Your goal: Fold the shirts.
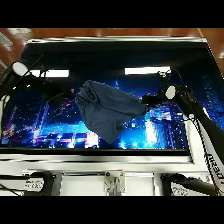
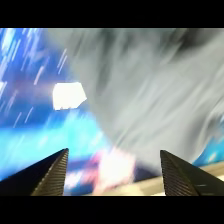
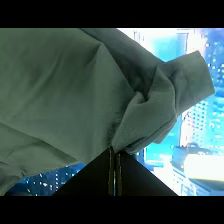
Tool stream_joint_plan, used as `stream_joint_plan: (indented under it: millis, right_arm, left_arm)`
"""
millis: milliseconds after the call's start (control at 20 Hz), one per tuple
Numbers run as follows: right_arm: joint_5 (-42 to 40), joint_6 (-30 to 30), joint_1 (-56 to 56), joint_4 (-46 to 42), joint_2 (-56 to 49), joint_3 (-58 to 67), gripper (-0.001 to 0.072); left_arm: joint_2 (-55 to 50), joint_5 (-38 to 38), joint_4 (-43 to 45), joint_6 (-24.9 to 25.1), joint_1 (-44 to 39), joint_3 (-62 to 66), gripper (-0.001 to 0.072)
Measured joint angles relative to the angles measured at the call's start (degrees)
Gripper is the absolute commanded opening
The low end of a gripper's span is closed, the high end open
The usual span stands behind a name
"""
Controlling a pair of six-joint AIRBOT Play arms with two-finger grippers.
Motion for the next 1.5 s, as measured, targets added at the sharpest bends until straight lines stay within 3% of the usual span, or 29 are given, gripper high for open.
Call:
stream_joint_plan:
  millis: [150, 450, 850, 950, 1150, 1200, 1300, 1500]
  right_arm:
    - [0.5, -0.1, 0.0, 0.0, 0.0, 0.0, 0.0067]
    - [0.9, -0.2, 0.0, 0.0, 0.0, 0.0, 0.0067]
    - [0.9, -0.2, 0.1, 0.2, 0.0, 0.0, 0.0067]
    - [1.0, -0.2, 0.1, 0.6, 0.0, 0.0, 0.0067]
    - [1.0, -0.2, 0.1, 1.2, 0.0, 0.0, 0.0067]
    - [1.0, -0.1, 0.1, 1.3, 0.0, 0.0, 0.0067]
    - [1.1, -0.1, 0.1, 1.5, 0.0, 0.0, 0.0067]
    - [1.4, -0.1, 0.1, 1.6, -0.1, 0.0, 0.0066]
  left_arm:
    - [6.3, 2.8, -5.0, 0.7, 1.1, -15.4, 0.0709]
    - [8.8, 19.8, -21.4, 5.9, -2.1, -36.9, 0.0708]
    - [4.7, 32.3, -31.8, 7.3, -9.9, -41.2, 0.0698]
    - [4.1, 35.3, -33.9, 7.6, -10.8, -41.4, 0.0582]
    - [3.5, 41.2, -38.4, 8.1, -12.2, -41.6, 0.0582]
    - [3.3, 42.6, -39.8, 8.2, -12.7, -41.6, 0.0505]
    - [2.8, 45.1, -41.5, 8.6, -14.1, -41.8, 0.0067]
    - [3.1, 43.7, -44.3, 12.5, -15.8, -40.9, 0.0039]
